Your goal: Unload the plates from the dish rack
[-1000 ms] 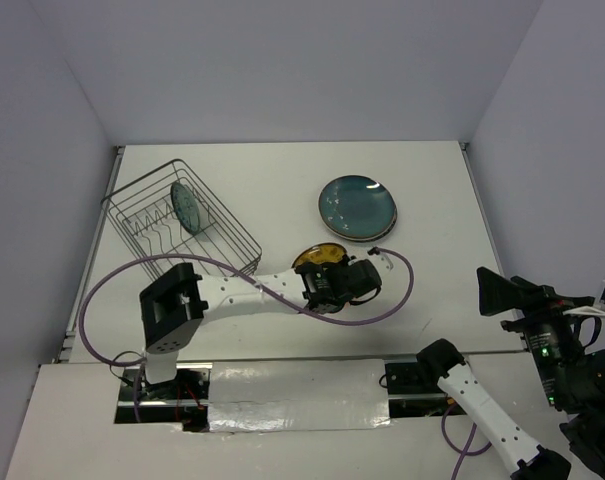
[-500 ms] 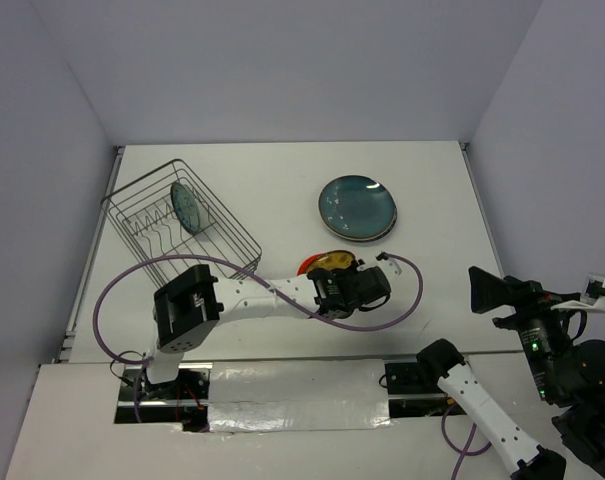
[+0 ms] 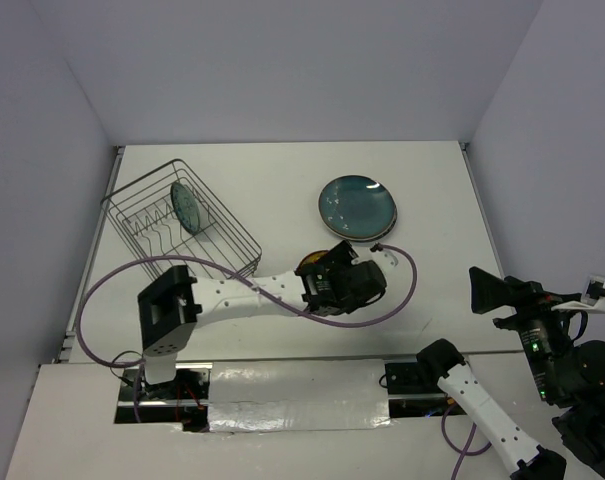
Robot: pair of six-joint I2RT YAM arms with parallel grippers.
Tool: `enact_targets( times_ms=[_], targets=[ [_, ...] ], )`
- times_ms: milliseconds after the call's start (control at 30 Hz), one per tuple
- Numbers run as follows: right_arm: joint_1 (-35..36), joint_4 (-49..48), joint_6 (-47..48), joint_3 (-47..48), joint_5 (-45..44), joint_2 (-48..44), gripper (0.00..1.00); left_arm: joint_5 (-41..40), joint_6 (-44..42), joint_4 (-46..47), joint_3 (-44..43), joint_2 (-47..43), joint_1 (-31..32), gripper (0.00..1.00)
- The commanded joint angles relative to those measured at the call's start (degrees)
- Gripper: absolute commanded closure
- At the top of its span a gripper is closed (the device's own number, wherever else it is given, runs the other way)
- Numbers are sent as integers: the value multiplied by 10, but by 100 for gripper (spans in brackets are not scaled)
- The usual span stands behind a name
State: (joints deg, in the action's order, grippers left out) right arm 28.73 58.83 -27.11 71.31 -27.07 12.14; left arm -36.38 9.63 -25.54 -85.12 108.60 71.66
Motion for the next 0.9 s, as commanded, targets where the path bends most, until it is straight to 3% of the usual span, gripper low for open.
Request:
enact_targets(
  times_ms=[0,67,167,200,300,367,400,500,700,867],
  targets=[
    [4,1,11,10,-5,-1,1,-29,24,-7,-9,-89,-9,1],
    [3,1,11,10,-4,-1,1,-66,68,-27,-21,-116,-34,0],
    [3,-3,11,6,-4,-1,1,-94,184,-119,-29,-156,-127,0],
    [3,-5,11,4,1,-1,1,-95,252,-138,-27,-167,-196,0],
    [3,-10,10,-6,10,0,0,-97,348,-164,9,-218,-300,0],
    [3,-14,9,-13,15,0,0,-89,375,-151,50,-261,-387,1],
    [4,-15,8,-15,15,1,0,-78,361,-102,64,-275,-441,0],
    [3,-20,8,-25,24,4,0,22,351,-63,88,-286,-556,4],
    [3,-46,11,-59,62,7,0,104,332,-79,-11,-172,-628,5],
    [3,-53,15,-79,99,29,0,113,343,-87,-57,-106,-649,15]
  ],
)
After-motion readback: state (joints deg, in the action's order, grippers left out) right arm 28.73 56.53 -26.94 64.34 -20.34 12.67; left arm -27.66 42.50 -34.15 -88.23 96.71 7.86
